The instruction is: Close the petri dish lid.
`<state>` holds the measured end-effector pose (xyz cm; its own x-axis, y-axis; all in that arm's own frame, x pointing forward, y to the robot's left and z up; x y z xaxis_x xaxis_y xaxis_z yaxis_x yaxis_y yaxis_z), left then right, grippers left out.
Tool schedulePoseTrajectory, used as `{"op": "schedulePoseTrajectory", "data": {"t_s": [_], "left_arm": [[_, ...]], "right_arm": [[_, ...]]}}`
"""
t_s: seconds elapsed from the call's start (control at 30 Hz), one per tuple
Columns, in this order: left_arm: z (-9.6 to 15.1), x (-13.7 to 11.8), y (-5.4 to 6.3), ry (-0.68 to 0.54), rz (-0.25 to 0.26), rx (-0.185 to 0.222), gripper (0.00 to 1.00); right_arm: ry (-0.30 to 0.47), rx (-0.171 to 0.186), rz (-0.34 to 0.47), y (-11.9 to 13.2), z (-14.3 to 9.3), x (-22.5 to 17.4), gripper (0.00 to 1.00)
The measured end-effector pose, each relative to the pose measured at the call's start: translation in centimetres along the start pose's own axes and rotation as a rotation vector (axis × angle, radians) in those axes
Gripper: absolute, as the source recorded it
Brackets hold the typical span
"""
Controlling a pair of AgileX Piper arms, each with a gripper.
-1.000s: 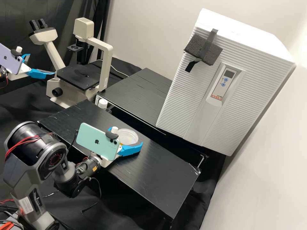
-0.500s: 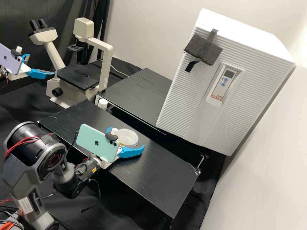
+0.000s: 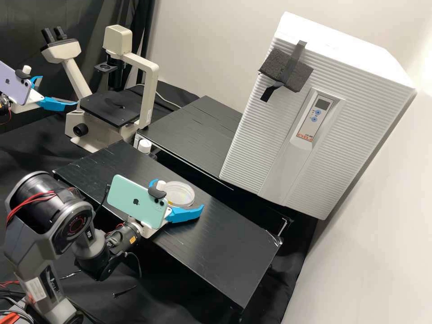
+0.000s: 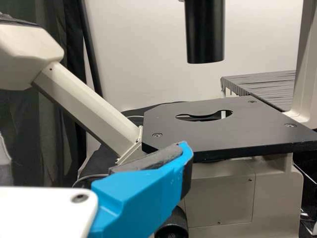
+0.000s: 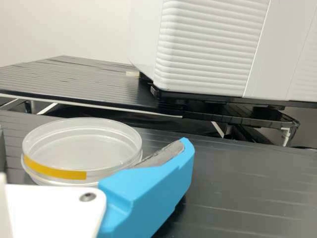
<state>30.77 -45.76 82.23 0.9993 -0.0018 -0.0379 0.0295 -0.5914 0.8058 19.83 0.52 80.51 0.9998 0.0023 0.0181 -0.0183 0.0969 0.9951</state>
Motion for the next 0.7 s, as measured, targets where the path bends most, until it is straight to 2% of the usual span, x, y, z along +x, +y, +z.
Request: {"op": "schedulePoseTrajectory", "data": {"t_s": [0.17, 0.3, 0.7], "left_arm": [[0.00, 0.00, 0.00, 0.000, 0.000, 0.000, 1.00], [0.00, 0.00, 0.00, 0.000, 0.000, 0.000, 1.00], [0.00, 0.00, 0.00, 0.000, 0.000, 0.000, 1.00]], "right_arm": [[0.001, -0.002, -0.001, 0.02, 0.03, 0.00, 0.00], [0.006, 0.014, -0.005, 0.00, 0.01, -0.01, 0.00], [0.010, 0.021, -0.019, -0.03, 0.17, -0.17, 0.00]]}}
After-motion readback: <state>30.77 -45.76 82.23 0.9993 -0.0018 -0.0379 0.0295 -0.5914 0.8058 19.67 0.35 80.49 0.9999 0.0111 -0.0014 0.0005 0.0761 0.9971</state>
